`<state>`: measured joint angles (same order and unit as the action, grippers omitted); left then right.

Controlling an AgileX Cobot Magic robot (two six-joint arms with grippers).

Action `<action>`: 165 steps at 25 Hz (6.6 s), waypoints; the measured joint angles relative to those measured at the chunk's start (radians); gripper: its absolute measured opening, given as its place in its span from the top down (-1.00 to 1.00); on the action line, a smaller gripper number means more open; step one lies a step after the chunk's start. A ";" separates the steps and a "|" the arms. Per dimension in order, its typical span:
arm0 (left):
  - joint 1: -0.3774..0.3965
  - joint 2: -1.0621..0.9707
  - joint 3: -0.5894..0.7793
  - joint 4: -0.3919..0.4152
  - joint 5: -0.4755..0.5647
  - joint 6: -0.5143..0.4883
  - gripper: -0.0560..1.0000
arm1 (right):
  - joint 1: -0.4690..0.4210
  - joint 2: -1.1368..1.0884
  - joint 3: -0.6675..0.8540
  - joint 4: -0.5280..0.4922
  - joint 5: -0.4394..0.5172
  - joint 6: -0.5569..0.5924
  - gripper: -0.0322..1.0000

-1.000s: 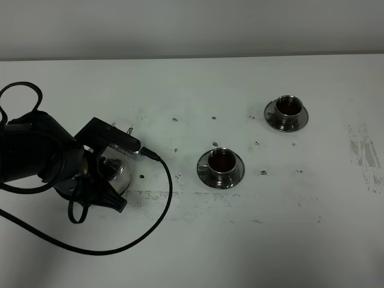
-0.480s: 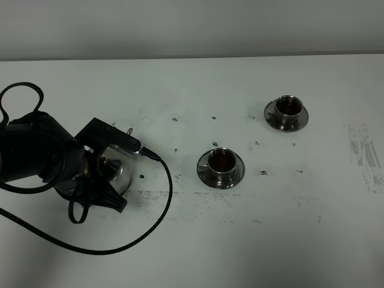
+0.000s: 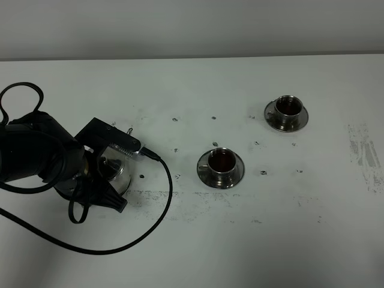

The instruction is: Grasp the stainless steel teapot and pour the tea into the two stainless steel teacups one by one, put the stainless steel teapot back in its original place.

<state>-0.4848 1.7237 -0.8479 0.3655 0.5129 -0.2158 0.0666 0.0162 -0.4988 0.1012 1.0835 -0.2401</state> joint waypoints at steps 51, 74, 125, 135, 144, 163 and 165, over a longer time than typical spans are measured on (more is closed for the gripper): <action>0.019 -0.633 0.026 -0.086 0.330 0.052 0.26 | 0.000 0.000 0.000 0.000 0.000 0.000 0.10; 0.459 -1.477 0.270 -0.116 0.683 0.133 0.26 | 0.000 0.000 0.000 0.000 0.000 0.000 0.10; 0.476 -1.731 0.339 -0.375 0.532 0.265 0.26 | 0.000 0.000 0.000 0.000 0.000 0.000 0.10; 0.476 -1.731 0.339 -0.375 0.531 0.265 0.26 | 0.000 0.000 0.000 0.000 0.000 0.000 0.10; 0.476 -1.731 0.339 -0.376 0.531 0.265 0.26 | 0.000 0.000 0.000 0.000 0.000 0.000 0.10; 0.476 -1.731 0.339 -0.376 0.531 0.266 0.26 | 0.000 0.000 0.000 0.000 0.000 0.000 0.10; 0.476 -1.731 0.339 -0.376 0.531 0.266 0.26 | 0.000 0.000 0.000 0.000 0.000 0.000 0.10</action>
<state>-0.0092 -0.0078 -0.5091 -0.0109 1.0440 0.0505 0.0666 0.0162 -0.4988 0.1012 1.0835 -0.2401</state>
